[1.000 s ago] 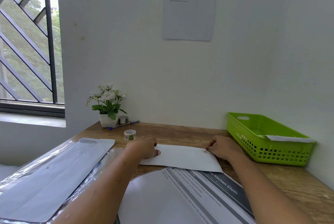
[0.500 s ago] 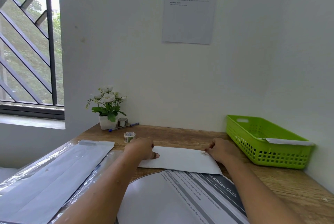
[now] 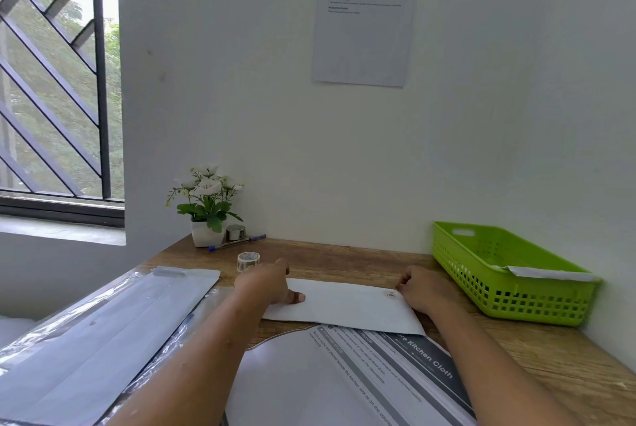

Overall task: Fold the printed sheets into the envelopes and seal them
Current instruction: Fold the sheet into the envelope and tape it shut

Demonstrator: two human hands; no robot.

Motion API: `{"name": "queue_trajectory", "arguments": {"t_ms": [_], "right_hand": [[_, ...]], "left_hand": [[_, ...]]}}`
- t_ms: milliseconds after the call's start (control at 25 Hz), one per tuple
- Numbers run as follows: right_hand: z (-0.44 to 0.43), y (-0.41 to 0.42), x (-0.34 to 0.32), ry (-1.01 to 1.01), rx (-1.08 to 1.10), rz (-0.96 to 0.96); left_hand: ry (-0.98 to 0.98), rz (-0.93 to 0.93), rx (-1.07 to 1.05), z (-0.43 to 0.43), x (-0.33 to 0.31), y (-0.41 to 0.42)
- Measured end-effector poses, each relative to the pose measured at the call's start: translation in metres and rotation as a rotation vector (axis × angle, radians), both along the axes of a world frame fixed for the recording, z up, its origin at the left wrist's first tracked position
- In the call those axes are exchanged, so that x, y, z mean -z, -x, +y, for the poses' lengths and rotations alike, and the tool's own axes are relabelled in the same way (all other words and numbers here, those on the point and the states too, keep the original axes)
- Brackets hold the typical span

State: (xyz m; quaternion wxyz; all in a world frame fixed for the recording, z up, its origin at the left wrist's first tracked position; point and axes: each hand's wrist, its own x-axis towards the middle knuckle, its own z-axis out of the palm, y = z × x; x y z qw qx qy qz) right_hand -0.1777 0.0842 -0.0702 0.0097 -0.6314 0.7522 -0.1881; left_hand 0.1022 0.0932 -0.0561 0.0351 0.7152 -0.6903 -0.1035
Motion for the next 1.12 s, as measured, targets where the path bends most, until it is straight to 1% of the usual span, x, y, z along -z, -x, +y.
{"name": "queue_trajectory", "arguments": {"t_ms": [40,200,400,520,680,760,880,1040,1120], "right_hand": [[0.0,0.0,-0.001,-0.01,-0.015,-0.008],[0.002,0.0,-0.005,-0.08,-0.064,-0.163],[0.001,-0.001,-0.001,-0.031,0.004,-0.05],[0.003,0.0,-0.007,-0.029,-0.001,-0.036],[0.002,0.001,-0.009,-0.042,0.005,0.012],[0.003,-0.002,-0.012,-0.069,-0.012,0.008],[0.003,-0.009,-0.012,-0.121,0.023,-0.015],[0.006,-0.016,-0.002,-0.049,0.097,0.053],[0.005,-0.018,-0.003,-0.066,0.106,0.025]], "left_hand": [[-0.002,0.0,-0.007,-0.001,0.0,-0.001],[0.004,0.008,-0.041,0.0,-0.002,-0.008],[-0.007,0.001,-0.098,-0.002,-0.003,-0.016],[-0.011,0.015,-0.114,-0.003,0.0,-0.018],[0.048,0.012,-0.099,0.0,0.002,-0.016],[0.086,0.048,-0.092,0.001,0.001,-0.016],[0.036,0.057,-0.086,0.002,0.0,-0.016],[0.013,0.064,-0.084,0.0,0.001,-0.018],[0.038,0.037,-0.089,0.0,0.003,-0.018]]}}
